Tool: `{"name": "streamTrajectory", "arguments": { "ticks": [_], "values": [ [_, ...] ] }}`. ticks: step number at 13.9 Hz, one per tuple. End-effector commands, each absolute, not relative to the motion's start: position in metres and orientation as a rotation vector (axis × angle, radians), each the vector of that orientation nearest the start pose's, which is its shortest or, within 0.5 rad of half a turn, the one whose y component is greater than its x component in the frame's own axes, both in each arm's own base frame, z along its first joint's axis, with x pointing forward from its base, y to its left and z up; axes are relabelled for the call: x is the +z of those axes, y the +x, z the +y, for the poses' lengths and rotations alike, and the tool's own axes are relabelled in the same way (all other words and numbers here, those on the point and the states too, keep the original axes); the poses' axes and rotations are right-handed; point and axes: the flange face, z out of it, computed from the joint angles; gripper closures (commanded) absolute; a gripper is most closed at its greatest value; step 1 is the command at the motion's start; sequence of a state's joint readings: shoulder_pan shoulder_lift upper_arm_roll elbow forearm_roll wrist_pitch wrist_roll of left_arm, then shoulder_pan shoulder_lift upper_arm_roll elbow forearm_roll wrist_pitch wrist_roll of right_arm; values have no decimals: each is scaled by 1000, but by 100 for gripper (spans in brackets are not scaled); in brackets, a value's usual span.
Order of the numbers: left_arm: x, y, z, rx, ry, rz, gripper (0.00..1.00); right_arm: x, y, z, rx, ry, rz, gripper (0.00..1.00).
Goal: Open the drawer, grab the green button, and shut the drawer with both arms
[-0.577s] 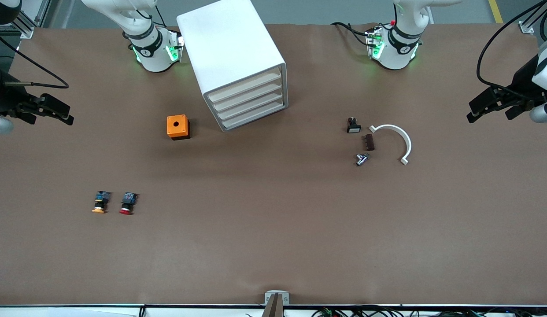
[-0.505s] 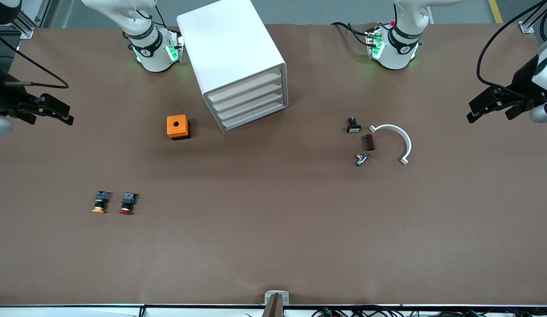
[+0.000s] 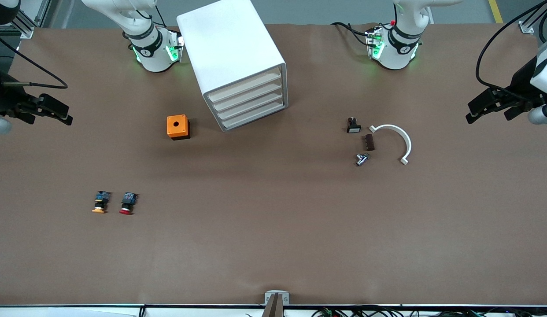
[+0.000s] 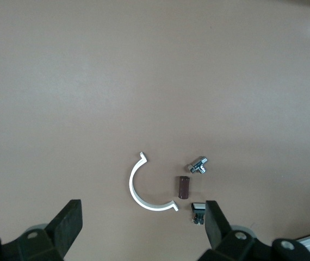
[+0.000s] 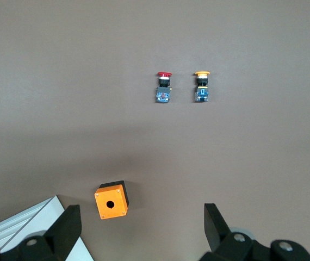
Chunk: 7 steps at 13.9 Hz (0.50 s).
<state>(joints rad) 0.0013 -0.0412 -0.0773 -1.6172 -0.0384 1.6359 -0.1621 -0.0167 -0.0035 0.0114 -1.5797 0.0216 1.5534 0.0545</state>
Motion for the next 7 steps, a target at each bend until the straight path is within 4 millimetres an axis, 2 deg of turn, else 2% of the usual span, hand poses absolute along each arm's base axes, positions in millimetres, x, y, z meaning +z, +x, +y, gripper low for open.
{"name": "streamTrajectory", "arguments": {
  "ticks": [1, 4, 7],
  "values": [
    [629, 544, -60, -14, -3189, -113, 1, 626, 543, -7, 25, -3107, 112, 0],
    [619, 545, -83, 50, -3262, -75, 1, 625, 543, -6, 27, -3107, 109, 0],
    [587, 548, -147, 182, -3268, -119, 1, 626, 543, -6, 25, -3107, 109, 0]
  ]
}}
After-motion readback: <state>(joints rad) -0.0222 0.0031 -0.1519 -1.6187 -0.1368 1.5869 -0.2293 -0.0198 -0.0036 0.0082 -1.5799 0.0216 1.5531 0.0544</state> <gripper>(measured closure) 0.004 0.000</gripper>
